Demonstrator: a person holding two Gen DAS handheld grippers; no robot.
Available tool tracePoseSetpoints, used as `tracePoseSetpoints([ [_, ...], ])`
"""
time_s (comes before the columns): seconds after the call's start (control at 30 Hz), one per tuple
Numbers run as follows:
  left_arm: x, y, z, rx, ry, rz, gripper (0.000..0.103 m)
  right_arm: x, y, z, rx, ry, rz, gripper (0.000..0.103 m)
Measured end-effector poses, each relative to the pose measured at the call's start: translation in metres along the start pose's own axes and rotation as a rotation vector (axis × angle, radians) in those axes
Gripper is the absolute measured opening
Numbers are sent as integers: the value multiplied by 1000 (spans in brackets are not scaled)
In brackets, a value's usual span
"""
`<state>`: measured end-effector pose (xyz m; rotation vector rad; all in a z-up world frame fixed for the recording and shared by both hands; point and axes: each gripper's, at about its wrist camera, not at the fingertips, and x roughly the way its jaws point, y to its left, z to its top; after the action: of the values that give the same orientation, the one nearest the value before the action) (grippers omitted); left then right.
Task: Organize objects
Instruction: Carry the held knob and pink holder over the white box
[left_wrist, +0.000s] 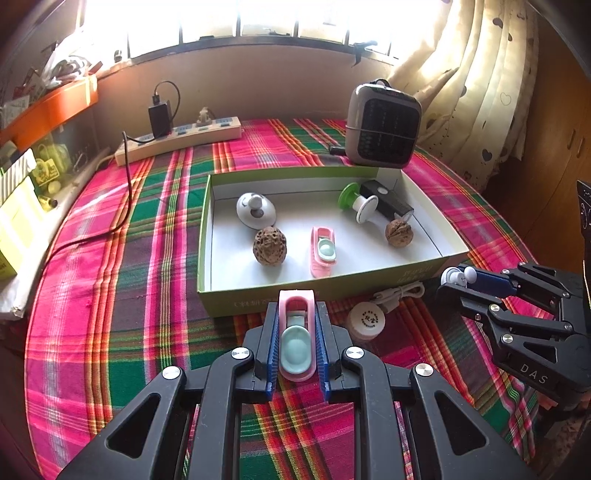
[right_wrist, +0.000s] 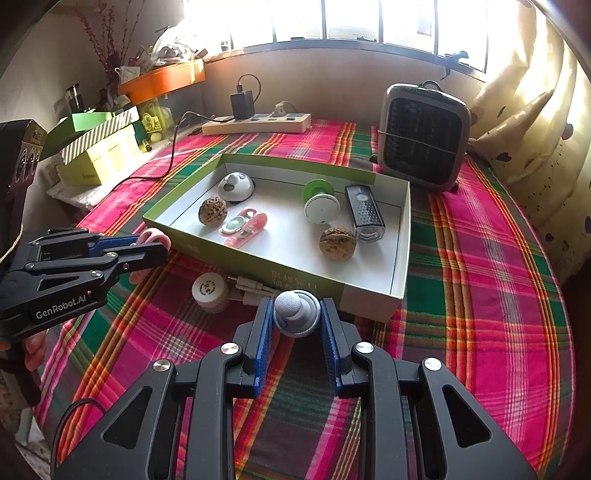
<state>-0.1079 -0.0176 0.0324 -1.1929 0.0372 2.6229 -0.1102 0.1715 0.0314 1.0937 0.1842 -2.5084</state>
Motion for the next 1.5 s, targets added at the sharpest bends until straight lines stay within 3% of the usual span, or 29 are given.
tracePoseSetpoints([
  [0.7, 10, 20, 25, -43, -13, 18, 16, 13, 4, 50, -38, -42, 38, 27],
  [1.5, 34, 35, 41, -64, 0, 34, 16, 65, 9, 94, -70, 9, 64, 27],
])
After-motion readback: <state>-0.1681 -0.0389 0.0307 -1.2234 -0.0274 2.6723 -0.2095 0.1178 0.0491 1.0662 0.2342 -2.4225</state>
